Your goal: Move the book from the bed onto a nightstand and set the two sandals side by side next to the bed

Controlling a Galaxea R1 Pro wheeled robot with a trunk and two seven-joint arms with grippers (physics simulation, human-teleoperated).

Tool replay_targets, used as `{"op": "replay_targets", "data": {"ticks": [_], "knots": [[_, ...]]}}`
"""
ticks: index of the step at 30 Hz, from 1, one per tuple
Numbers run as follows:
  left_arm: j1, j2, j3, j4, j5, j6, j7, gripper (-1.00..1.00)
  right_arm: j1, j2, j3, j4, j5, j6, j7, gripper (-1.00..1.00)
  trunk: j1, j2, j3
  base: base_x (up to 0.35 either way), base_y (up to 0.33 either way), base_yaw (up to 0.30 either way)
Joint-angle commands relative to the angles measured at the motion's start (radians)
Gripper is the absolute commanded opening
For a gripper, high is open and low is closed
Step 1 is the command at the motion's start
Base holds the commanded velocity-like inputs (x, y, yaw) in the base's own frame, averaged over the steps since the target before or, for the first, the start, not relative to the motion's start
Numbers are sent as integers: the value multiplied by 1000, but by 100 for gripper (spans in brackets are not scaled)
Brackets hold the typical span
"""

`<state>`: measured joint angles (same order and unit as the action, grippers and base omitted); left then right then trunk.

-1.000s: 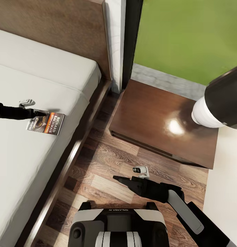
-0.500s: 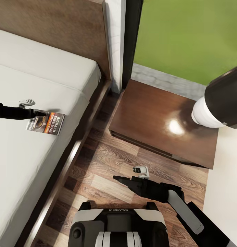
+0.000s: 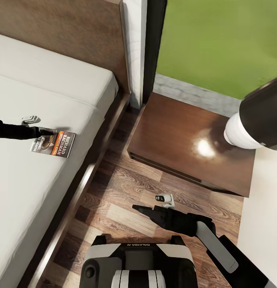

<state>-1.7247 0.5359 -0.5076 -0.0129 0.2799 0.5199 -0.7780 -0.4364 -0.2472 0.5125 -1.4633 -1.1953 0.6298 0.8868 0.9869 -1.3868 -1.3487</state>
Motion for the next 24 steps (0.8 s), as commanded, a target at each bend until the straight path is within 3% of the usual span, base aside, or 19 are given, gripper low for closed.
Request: {"op": "replay_targets", "data": {"ticks": [1, 24], "knots": [[0, 1, 3, -1, 16, 12, -4, 100, -1, -1, 2, 0, -9, 7, -2, 100, 4, 0, -1, 0, 0, 0], [0, 1, 3, -1, 16, 18, -1, 100, -1, -1, 1, 2, -9, 7, -1, 100, 4, 0, -1, 0, 0, 0]]}}
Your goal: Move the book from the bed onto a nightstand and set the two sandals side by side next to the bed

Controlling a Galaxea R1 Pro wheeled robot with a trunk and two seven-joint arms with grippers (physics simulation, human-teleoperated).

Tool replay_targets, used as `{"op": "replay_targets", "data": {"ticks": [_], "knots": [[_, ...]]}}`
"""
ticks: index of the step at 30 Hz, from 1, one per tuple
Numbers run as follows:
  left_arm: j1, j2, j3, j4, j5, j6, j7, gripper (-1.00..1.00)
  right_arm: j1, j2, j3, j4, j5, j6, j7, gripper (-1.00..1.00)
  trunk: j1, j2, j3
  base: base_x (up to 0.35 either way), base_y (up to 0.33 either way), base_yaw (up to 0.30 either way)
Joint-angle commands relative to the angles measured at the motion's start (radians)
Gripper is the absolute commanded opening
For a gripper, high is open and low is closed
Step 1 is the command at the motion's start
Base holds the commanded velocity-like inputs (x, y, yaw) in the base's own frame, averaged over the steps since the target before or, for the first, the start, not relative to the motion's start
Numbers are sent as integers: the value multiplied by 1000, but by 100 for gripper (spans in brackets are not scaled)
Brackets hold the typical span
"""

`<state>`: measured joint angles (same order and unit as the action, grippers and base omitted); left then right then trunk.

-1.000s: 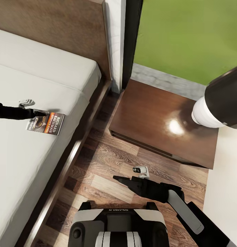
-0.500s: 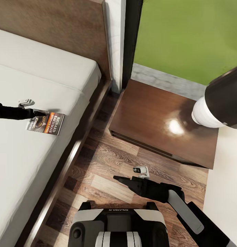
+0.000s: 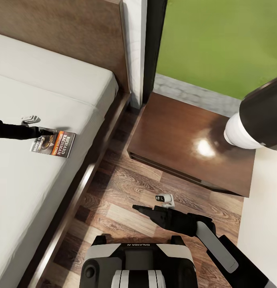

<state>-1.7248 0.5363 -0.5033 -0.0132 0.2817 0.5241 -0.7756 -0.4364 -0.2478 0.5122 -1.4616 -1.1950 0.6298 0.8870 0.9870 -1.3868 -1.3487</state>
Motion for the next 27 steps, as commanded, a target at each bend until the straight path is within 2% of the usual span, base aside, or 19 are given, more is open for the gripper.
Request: {"op": "replay_targets", "data": {"ticks": [1, 27], "knots": [[1, 1, -1, -1, 14, 14, -3, 100, -1, -1, 2, 0, -9, 7, -2, 100, 3, 0, -1, 0, 0, 0], [1, 1, -1, -1, 14, 17, 2, 100, -1, -1, 2, 0, -9, 7, -2, 100, 3, 0, -1, -18, 0, 0]]}}
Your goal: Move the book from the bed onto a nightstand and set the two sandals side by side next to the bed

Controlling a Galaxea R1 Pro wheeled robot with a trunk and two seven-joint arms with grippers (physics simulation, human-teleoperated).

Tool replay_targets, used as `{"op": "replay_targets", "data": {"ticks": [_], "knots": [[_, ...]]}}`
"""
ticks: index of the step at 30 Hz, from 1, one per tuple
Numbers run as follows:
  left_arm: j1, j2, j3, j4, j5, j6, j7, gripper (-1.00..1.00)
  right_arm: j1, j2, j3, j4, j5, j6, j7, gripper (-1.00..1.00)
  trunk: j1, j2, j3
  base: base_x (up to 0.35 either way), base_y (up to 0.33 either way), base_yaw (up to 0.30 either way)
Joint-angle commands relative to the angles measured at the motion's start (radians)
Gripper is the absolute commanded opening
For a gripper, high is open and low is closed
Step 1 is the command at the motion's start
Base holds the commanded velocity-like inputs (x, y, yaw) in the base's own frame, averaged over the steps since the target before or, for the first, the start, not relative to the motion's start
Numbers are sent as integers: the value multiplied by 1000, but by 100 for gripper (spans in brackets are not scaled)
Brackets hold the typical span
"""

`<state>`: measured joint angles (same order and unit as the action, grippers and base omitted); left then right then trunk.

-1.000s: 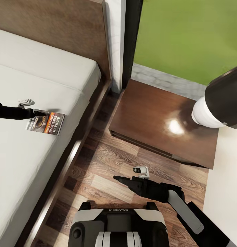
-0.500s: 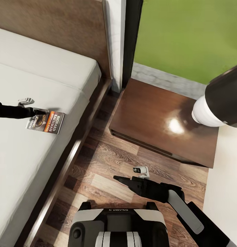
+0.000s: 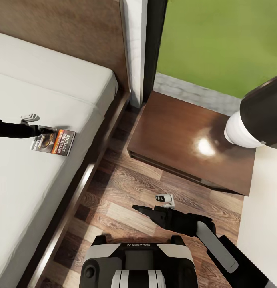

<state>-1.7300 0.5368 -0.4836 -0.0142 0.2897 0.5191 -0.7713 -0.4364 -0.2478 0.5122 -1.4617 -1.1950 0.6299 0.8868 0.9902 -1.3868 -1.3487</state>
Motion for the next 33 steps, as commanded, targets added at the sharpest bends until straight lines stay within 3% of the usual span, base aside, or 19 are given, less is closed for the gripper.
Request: {"op": "replay_targets", "data": {"ticks": [1, 17, 33], "knots": [[6, 1, -21, 0, 6, 22, -2, 100, -1, -1, 2, 0, -9, 7, -2, 100, 0, 0, -1, 0, 0, 0], [6, 3, -21, 0, 6, 19, -6, 100, -1, -1, 2, 0, -9, 6, -2, 100, 0, 0, -1, 0, 0, 0], [6, 35, -16, -2, 5, 23, -12, 100, -1, -1, 3, 0, -8, 7, -2, 100, 0, 0, -1, 0, 0, 0]]}}
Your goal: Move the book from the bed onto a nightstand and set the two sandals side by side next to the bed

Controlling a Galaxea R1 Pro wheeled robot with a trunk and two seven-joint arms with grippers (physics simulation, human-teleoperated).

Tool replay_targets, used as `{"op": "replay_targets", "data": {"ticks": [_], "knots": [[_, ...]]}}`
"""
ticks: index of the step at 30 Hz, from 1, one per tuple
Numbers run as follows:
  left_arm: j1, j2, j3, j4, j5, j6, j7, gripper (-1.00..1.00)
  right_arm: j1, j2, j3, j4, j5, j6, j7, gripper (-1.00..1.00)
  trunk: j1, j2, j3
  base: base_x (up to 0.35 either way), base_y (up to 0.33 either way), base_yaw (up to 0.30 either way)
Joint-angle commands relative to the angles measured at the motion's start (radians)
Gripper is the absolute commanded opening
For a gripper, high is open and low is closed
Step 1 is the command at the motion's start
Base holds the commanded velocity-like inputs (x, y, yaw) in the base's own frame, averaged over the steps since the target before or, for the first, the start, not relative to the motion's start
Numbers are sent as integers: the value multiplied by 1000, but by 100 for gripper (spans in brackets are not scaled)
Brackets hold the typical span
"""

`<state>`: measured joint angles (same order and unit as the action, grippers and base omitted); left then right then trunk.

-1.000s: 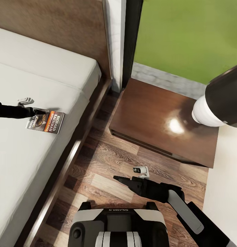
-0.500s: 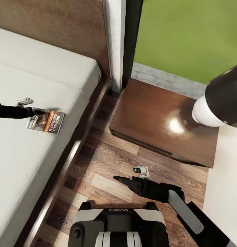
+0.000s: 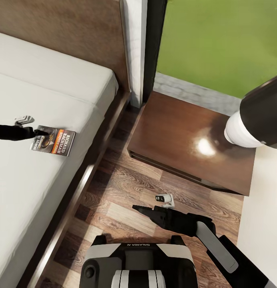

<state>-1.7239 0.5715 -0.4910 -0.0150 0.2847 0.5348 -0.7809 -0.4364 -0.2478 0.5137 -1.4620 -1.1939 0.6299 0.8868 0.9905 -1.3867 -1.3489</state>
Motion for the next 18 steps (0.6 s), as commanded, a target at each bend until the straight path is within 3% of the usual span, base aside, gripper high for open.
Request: {"op": "replay_targets", "data": {"ticks": [1, 18], "knots": [[0, 2, -8, -2, 10, 7, -2, 100, -1, -1, 2, 0, -9, 7, -2, 100, 0, 0, 0, 0, 0, 0], [0, 4, -8, -6, 14, 10, -6, 100, -1, -1, 2, 0, -9, 7, -2, 100, 0, 0, 0, 0, 0, 0]]}}
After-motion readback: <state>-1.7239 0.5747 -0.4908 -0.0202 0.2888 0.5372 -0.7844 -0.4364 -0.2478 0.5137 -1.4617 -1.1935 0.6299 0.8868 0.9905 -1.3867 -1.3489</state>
